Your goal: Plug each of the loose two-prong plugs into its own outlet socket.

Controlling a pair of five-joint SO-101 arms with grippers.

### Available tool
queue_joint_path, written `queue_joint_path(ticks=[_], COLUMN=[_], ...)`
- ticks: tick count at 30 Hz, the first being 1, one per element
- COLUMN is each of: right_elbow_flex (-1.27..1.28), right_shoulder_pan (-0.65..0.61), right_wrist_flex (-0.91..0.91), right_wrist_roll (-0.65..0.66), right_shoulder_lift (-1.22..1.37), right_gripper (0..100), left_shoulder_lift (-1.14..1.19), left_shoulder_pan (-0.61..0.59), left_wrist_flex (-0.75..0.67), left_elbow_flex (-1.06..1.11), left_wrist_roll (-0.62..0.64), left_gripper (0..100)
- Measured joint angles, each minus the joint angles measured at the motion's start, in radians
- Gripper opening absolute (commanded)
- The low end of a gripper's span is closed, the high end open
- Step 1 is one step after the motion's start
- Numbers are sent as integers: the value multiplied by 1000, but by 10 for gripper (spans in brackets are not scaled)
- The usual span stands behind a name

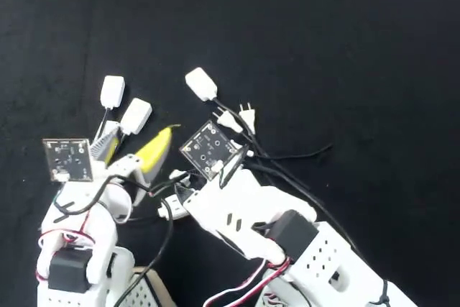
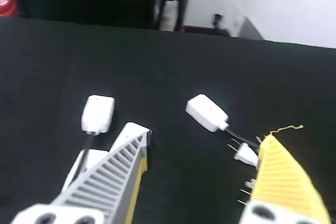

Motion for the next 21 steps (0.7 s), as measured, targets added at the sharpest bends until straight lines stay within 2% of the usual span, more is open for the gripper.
queue_joint_path(ticks=[7,13,21], right_elbow_flex=[0,61,110], right_shoulder_pan=[-6,-8,-8], right_wrist_flex=[0,0,-64], right_wrist_roll=[-26,-57,-58], right_shoulder_lift=[-89,-258,-287], right_gripper=[11,11,11], left_shoulder_lift=[3,2,-2], left_shoulder_pan=[-12,51,75], left_wrist_flex=[-25,-26,21], left_elbow_flex=[54,68,63], left_wrist_roll=[0,0,3], left_gripper=[329,328,328])
